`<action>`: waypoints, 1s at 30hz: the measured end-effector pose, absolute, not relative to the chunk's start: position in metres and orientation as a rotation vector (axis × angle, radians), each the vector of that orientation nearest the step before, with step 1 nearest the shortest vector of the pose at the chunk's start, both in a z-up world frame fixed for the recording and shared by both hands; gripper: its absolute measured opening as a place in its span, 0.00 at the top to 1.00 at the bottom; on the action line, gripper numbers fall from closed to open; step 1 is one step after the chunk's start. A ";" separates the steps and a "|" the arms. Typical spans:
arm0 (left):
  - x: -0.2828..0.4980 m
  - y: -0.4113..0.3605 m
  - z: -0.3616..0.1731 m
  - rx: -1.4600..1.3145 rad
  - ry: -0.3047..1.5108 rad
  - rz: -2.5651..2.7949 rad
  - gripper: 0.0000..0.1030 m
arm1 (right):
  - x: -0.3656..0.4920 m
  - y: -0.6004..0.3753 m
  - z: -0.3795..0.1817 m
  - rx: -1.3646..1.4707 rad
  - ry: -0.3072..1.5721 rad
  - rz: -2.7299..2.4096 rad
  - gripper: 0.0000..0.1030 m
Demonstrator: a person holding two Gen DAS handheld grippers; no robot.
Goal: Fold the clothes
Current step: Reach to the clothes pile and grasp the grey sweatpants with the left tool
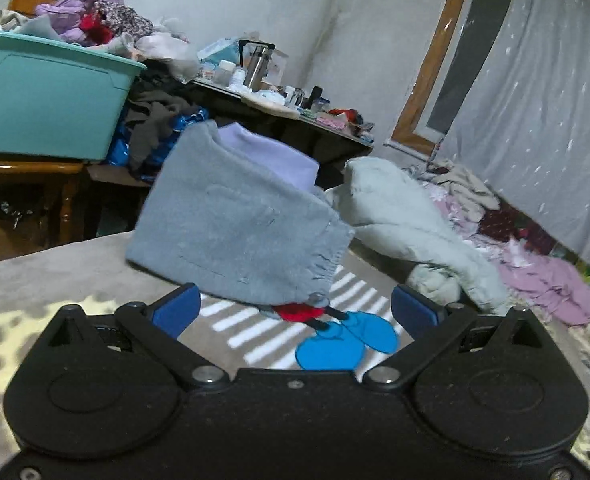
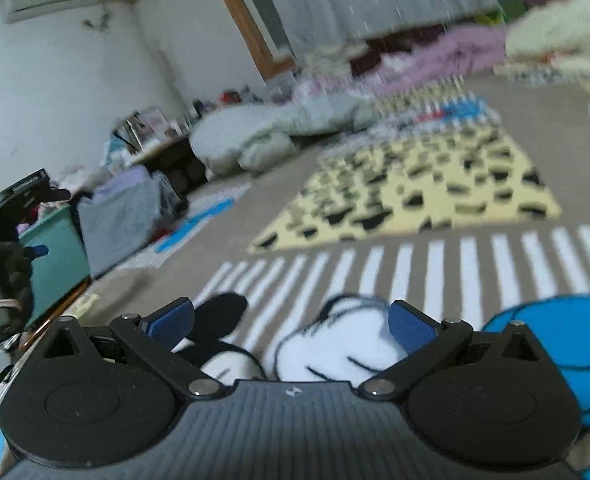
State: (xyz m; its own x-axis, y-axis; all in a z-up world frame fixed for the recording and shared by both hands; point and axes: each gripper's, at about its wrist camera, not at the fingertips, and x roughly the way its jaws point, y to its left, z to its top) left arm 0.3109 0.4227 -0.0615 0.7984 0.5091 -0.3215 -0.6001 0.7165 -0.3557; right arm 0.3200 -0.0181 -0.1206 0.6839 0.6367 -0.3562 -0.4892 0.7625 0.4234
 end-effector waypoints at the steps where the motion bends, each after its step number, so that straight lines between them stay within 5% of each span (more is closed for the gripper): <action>1: 0.324 0.427 -0.067 -0.455 0.217 0.631 0.00 | 0.325 -0.015 -0.123 0.324 0.516 0.647 0.00; 13: 0.445 0.462 -0.113 -0.293 0.353 0.743 0.05 | 0.354 0.022 -0.154 0.375 0.535 0.673 0.00; 15: 0.456 0.470 -0.111 -0.263 0.344 0.768 0.12 | 0.351 0.027 -0.157 0.352 0.528 0.670 0.01; 22: 0.471 0.487 -0.104 -0.192 0.433 0.710 0.81 | 0.349 0.027 -0.167 0.342 0.534 0.681 0.01; 30: 0.419 0.465 -0.083 -0.261 0.363 0.610 0.92 | 0.359 0.025 -0.169 0.379 0.523 0.690 0.01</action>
